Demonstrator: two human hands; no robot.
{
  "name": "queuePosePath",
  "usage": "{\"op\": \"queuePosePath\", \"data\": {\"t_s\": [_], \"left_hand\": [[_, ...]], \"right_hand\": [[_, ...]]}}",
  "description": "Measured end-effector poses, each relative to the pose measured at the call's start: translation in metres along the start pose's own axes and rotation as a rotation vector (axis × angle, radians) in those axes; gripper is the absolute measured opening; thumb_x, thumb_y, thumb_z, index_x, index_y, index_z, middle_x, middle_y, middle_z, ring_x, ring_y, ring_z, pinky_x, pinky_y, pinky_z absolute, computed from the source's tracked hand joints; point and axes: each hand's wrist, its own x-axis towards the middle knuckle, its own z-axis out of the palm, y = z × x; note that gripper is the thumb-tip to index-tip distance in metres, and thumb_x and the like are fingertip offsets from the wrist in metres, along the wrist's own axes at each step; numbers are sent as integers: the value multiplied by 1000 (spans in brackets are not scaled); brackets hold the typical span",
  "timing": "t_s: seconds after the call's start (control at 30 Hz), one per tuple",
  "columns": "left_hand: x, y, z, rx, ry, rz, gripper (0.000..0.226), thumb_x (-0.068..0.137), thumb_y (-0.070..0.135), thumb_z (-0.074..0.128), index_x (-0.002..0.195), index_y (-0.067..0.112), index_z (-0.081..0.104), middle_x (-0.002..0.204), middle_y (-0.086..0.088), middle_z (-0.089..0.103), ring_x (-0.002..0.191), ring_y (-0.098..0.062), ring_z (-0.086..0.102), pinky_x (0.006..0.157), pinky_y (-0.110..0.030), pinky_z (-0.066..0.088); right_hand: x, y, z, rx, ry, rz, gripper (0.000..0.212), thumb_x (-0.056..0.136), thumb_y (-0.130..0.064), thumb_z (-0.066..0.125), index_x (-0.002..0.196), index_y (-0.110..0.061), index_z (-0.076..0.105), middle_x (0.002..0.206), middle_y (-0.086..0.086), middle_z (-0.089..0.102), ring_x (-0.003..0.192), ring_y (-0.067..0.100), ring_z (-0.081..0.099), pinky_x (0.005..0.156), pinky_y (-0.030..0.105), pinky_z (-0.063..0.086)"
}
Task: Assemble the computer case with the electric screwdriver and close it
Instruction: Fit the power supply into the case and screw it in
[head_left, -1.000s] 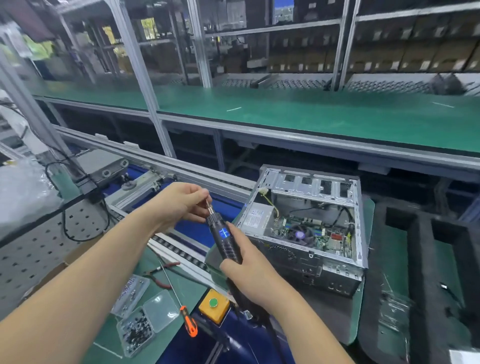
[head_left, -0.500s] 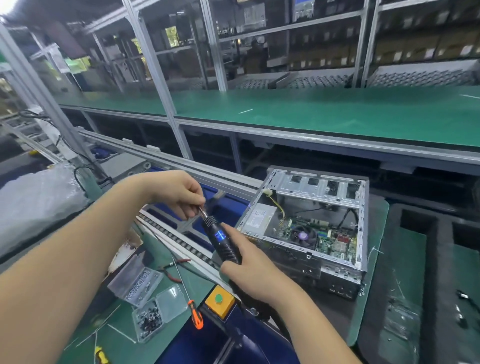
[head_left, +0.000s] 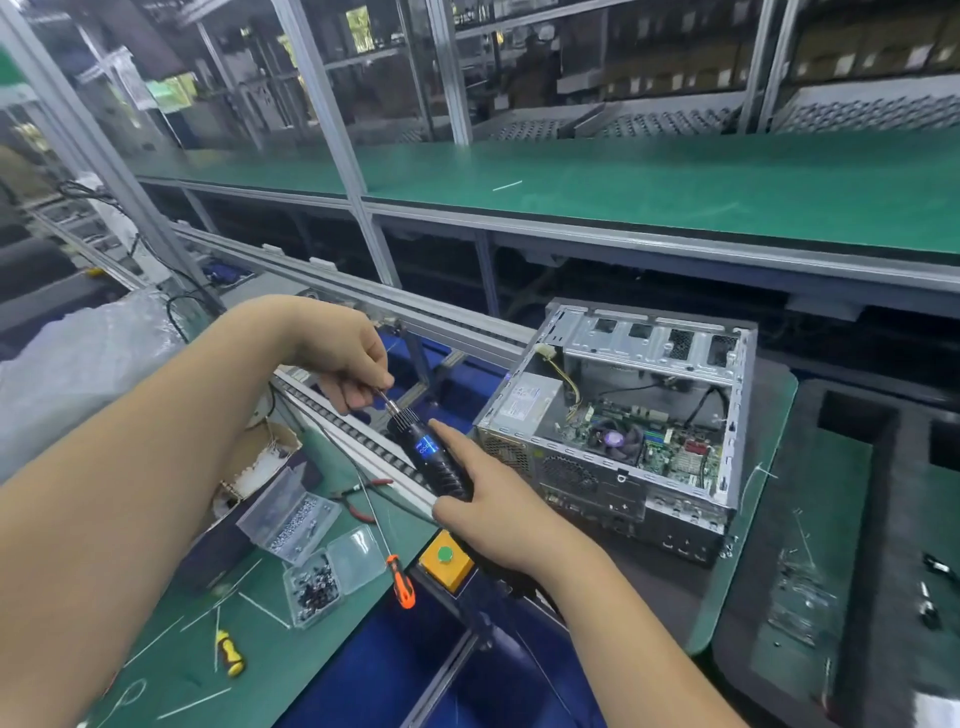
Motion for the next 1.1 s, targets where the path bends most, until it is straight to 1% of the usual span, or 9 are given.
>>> {"op": "queuePosePath", "data": {"t_s": [0.07,0.2,0.37,0.57,0.7,0.8,0.9,1.03,1.1], "left_hand": [[-1,-2,-1,17,-35,-32,24,98,20,68,95,-4,69,90,-21,75,77,-25,73,72,-39,63],[-6,-4,-2,20,-72,-55,25,99,22,66,88,0,72,87,-20,74,76,-25,73,67,-35,62],[-8,-4,5,6,-30,-13,26,101,20,63,94,-4,69,76,-13,71,69,-20,69,67,-36,62],[0,-7,22,-202,158,82,20,99,16,65,89,3,76,73,-8,64,65,-10,62,67,-33,62],[1,-3,38,-474,241,128,16,98,12,66,91,7,80,76,-7,63,76,-15,64,74,-37,63],[2,4,50,-633,331,158,14,97,9,66,98,3,78,79,-8,65,78,-16,64,72,-35,63],[5,9,58,-778,432,174,14,99,8,64,100,2,76,77,-8,64,74,-14,62,73,-38,65],[10,13,64,-840,558,196,12,97,12,66,98,8,78,82,-7,65,75,-13,63,69,-33,64],[12,14,65,-877,620,205,11,96,14,68,97,11,79,82,-5,67,75,-13,64,66,-30,63]], "right_hand": [[-1,0,1,-10,-6,5,81,81,-37,57,147,-68,21,122,-10,66,85,11,69,82,40,60],[-1,-1,4,-24,-17,2,81,81,-37,55,149,-66,22,120,-7,68,87,16,69,83,42,60],[3,1,7,-20,-16,3,80,82,-36,55,147,-68,22,118,-11,68,83,14,70,82,43,61],[10,8,10,53,36,-8,77,81,-38,55,138,-78,23,110,-19,67,75,7,67,72,36,59],[16,9,12,108,94,-1,74,77,-46,54,130,-84,20,109,-16,68,81,9,69,74,38,60],[21,10,12,124,127,22,77,77,-43,55,138,-78,24,108,-15,69,86,10,69,76,38,61],[25,8,10,126,154,44,80,81,-42,57,147,-69,23,109,-14,67,78,3,66,69,29,55],[28,2,6,147,169,31,77,83,-38,58,145,-70,26,98,-11,66,65,-1,61,61,25,51],[28,-2,4,154,171,25,77,83,-37,58,144,-70,26,97,-10,65,68,3,61,62,27,50]]}}
